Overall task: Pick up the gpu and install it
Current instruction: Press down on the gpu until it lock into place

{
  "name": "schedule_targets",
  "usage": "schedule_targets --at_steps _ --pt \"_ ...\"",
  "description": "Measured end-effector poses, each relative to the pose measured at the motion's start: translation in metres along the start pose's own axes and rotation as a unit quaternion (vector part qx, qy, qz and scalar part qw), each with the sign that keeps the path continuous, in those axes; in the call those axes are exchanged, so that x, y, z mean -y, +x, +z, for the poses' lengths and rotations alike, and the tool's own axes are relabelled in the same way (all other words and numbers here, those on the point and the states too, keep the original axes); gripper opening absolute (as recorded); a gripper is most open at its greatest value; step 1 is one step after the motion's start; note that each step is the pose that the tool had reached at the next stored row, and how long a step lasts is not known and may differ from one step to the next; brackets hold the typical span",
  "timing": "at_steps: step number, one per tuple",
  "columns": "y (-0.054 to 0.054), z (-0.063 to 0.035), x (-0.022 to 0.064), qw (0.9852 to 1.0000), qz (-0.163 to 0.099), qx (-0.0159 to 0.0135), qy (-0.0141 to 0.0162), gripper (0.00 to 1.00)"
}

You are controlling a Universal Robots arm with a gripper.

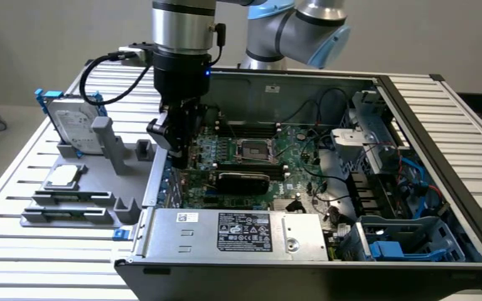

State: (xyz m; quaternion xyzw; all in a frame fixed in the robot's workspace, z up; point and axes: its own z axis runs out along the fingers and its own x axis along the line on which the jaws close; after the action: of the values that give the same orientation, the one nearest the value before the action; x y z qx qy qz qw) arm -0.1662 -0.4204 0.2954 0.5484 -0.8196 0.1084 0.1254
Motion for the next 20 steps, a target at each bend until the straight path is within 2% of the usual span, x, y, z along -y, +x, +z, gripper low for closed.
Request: schedule_targets --at_steps 10,20 --pt "-0.0011 -0.0004 0.0023 1.0 0.007 0.0002 -0.0007 0.11" --pt "-0.0017 -0.0011 0.0033 0.9998 0.021 0.0004 -0.0034 0.11"
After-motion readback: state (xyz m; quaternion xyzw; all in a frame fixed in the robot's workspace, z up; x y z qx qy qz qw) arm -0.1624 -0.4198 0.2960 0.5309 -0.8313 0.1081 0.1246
